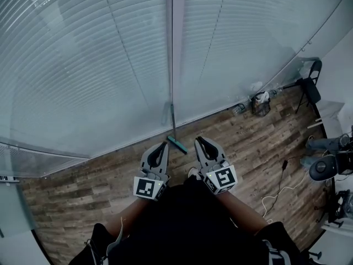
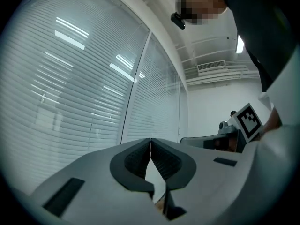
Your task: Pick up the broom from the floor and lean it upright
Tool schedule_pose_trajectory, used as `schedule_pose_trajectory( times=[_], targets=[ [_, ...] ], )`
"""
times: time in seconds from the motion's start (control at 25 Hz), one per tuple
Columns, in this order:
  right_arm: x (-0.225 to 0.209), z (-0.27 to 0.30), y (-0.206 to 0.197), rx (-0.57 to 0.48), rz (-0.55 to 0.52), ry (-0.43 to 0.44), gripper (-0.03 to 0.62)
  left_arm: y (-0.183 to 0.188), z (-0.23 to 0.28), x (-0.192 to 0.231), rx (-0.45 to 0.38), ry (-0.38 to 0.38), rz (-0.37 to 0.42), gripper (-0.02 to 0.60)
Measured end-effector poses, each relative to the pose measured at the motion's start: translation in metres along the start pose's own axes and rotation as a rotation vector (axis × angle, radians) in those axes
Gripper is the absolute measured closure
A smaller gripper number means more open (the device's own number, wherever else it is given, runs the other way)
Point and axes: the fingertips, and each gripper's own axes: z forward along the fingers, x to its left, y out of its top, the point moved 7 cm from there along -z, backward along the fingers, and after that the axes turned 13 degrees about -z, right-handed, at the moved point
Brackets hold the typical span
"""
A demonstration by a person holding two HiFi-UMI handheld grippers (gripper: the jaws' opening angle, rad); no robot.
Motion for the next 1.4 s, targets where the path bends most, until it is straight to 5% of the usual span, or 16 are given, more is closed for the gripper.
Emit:
schedule_pose_trajectory(
  times=[0.36, 0.56, 1.12, 1.4],
  targets=[
    [0.015, -0.012, 0.046, -0.095, -0.055, 0.004, 0.566, 0.007, -0.003, -0.025, 0.036, -0.038, 0.006, 0.563],
    [0.021, -0.018, 0.043, -0.070, -0.046, 0.008, 0.572, 0.016, 0.002, -0.028, 0.026, -0.025, -0.051, 0.563],
    [0.031, 0.000, 0.039, -0.098, -0.077, 0.002, 0.576, 0.021, -0.001, -0.001, 0.017, 0.043, -0.056, 0.563],
    [0.037, 0.009, 0.039, -0.052, -0.095, -0.037, 0.576, 0.021, -0.006, 0.012, 0.028, 0.018, -0.024, 0.563]
  ],
)
